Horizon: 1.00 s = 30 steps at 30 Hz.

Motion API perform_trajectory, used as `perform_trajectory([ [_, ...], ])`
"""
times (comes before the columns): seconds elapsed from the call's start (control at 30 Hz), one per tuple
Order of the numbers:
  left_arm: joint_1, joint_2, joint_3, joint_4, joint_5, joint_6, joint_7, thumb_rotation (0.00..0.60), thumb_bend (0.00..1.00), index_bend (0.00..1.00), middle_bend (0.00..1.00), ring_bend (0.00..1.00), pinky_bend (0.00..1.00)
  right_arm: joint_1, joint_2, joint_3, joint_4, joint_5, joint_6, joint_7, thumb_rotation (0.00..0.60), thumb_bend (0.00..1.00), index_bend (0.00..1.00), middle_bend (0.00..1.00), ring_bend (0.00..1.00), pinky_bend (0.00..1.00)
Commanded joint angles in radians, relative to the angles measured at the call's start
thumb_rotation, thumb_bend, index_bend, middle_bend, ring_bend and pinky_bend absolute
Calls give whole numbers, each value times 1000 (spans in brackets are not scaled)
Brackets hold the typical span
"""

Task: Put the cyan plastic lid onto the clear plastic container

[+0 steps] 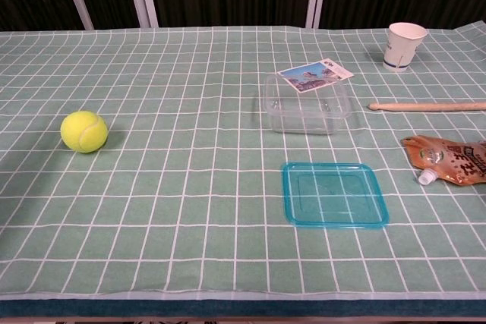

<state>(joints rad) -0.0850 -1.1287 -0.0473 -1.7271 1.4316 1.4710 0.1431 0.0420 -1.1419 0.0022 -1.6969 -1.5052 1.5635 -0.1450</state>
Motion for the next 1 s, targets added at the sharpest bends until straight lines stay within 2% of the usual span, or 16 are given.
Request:
perform_trajectory([
  [0.03, 2, 1, 3, -3, 14, 5, -18, 600, 545, 88, 0, 0, 0, -3, -9, 9, 14, -6, 8, 27, 600, 188, 0, 0, 0, 0],
  [0.6, 19, -3, 8, 9, 43, 45, -21, 600, 545, 88, 0, 0, 0, 3, -28, 37, 53, -1, -14, 85, 600, 188, 0, 0, 0, 0],
  [0.93, 27, -16, 0, 10, 25, 55, -10, 600, 545, 88, 0, 0, 0, -3, -25, 38, 21, 16, -28, 59, 600, 187, 0, 0, 0, 0],
  [1.0, 25, -18, -3, 15, 22, 52, -8, 600, 546, 88, 0, 0, 0, 8, -7, 27, -9, 13, -63, 57, 600, 163, 0, 0, 0, 0],
])
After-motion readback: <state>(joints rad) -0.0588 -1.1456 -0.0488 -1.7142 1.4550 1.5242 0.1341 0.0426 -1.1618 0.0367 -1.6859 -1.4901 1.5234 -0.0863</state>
